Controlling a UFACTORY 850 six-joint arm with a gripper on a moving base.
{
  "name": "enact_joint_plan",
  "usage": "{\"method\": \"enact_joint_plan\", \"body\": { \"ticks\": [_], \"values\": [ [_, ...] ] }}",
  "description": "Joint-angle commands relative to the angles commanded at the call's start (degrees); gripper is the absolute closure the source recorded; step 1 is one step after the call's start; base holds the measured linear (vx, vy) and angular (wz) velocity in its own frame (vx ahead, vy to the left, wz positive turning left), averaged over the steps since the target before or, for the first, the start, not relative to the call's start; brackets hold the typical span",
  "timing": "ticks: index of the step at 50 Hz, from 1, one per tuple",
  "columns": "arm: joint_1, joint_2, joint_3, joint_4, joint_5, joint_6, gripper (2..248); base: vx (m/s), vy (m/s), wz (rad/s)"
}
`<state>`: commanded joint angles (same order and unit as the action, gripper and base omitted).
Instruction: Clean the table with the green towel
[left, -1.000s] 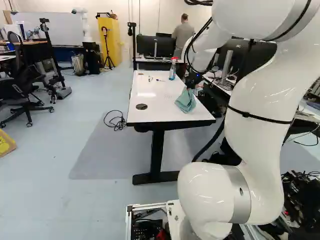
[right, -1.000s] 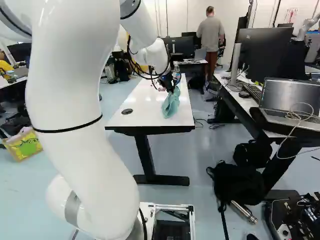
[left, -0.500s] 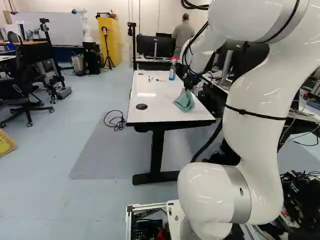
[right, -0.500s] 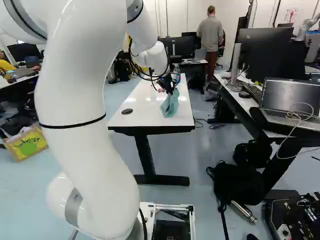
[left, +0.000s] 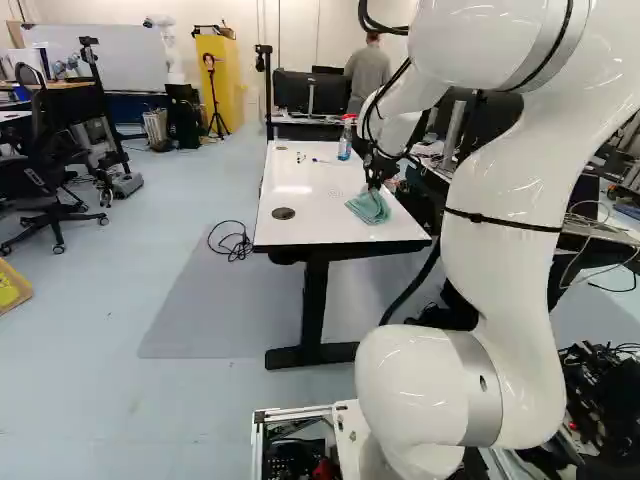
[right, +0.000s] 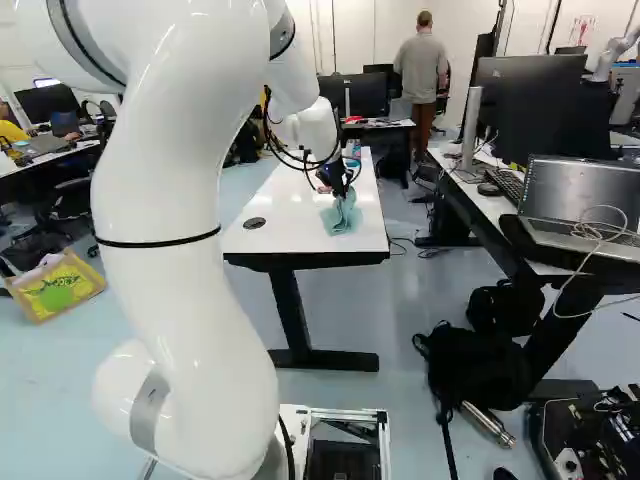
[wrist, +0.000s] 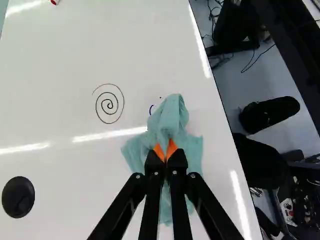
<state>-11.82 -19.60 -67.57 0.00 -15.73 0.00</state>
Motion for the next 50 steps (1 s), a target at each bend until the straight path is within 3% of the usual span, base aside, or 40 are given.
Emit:
{"method": "enact_joint_plan", "body": {
  "ticks": [17, 50],
  "values": [
    [0.0, -2.5, -0.5, 0.0, 0.0, 0.0, 226, 0.0, 0.0, 0.0],
    [0.0, -2.5, -0.5, 0.0, -3.9, 0.0, 226, 0.0, 0.0, 0.0]
  ]
}}
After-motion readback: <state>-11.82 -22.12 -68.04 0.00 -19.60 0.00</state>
